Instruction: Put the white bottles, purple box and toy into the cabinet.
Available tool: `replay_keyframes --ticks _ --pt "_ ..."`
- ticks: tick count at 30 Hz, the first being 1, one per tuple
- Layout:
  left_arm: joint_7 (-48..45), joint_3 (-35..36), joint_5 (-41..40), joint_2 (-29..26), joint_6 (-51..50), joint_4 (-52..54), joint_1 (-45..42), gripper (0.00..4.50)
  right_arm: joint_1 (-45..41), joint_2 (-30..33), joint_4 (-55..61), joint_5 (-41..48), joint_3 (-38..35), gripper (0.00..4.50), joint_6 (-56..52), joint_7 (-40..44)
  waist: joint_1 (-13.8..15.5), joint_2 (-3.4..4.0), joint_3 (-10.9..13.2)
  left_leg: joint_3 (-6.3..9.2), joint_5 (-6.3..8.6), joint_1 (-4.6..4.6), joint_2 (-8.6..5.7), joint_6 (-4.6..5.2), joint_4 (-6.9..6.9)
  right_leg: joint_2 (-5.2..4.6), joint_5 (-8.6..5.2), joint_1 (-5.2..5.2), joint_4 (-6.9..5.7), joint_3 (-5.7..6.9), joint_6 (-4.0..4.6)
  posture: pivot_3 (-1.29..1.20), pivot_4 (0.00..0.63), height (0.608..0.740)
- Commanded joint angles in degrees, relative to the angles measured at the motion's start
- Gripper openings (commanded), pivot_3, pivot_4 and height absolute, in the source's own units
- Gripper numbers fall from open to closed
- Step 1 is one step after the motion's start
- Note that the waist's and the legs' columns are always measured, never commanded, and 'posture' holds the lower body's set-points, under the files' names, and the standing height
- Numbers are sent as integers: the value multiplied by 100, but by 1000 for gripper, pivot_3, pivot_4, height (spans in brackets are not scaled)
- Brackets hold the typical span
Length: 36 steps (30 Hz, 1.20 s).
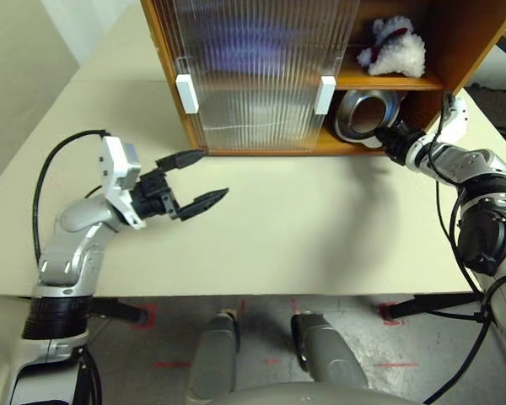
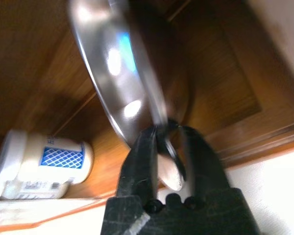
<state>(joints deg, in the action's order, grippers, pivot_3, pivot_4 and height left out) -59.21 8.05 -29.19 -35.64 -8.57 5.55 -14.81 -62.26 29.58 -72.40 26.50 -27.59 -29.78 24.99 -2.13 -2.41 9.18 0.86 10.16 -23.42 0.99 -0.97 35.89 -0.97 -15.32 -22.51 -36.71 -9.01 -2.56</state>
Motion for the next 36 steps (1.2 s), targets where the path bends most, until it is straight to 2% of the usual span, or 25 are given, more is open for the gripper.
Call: replay_keyframes --ticks 1,7,12,17,21,22,23,24,26,29,34,36 --pt "-44 -17 29 -25 25 -17 111 4500 -76 -33 -113 -108 -11 2301 152 -18 2 1 2 -1 0 -1 0 0 1 -1 0 0 0 -1 2 200 118 740" --pt "2 -209 176 -66 -43 183 183 4500 -362 88 -23 -294 106 4456 356 268 -15 17 13 -2 0 0 0 0 3 -1 5 -1 -2 -2 2 206 107 740" --pt "56 -99 128 -116 -19 189 185 4500 -379 431 357 -778 782 4456 -143 1204 -4 18 12 -6 -2 1 0 3 6 -1 10 -5 -2 -3 17 199 80 740" --pt "83 -84 115 -118 -15 219 180 4500 8 950 1323 -751 1172 4456 -1143 2094 17 19 11 -6 -2 0 0 3 5 -1 11 -7 -3 -1 22 195 79 740" --pt "0 -166 196 -77 128 39 253 4500 1221 1237 3493 -253 1229 4456 -2576 2349 39 9 -6 0 -2 -7 4 3 0 -1 9 -7 -6 10 -8 153 78 740" --pt "1 -177 157 -44 115 57 256 4500 1559 1257 4060 -133 1253 4293 -2862 2355 38 10 -7 0 -1 -10 5 2 2 -1 7 -10 -9 12 -14 140 84 740" --pt "-4 -178 123 -23 114 88 285 4500 1858 1248 4566 -1 1203 4089 -3114 2312 34 11 -26 0 -1 -20 6 2 0 -1 6 -18 -9 14 -15 135 56 740" --pt "-4 -183 106 -6 116 111 311 4500 2088 1214 4961 130 1097 3859 -3308 2245 38 19 -57 0 -1 -46 6 2 1 -1 6 -41 -12 14 -17 135 56 740" --pt "-5 -216 114 24 116 96 312 4500 2334 1053 5484 451 809 3183 -3704 2099 5 26 -61 1 -2 -102 3 3 14 -3 12 -94 -31 14 -25 123 68 740" --pt "-16 -298 146 73 107 99 264 4500 2548 471 6034 989 458 2013 -4153 1862 -23 18 -70 -1 -2 -88 6 3 12 1 22 -94 -34 15 -18 125 59 740" --pt "-3 -333 183 113 128 5 97 4500 2546 -420 6791 1646 402 78 -4627 1564 -4 -7 -98 0 -7 -80 13 10 20 10 36 -92 -58 18 -18 137 46 740" --pt "-15 -348 222 103 152 -39 37 4500 2425 -691 6908 1986 257 30 -4880 1490 -2 -8 -98 -3 -15 -82 13 24 23 10 46 -91 -57 18 -10 148 53 740"
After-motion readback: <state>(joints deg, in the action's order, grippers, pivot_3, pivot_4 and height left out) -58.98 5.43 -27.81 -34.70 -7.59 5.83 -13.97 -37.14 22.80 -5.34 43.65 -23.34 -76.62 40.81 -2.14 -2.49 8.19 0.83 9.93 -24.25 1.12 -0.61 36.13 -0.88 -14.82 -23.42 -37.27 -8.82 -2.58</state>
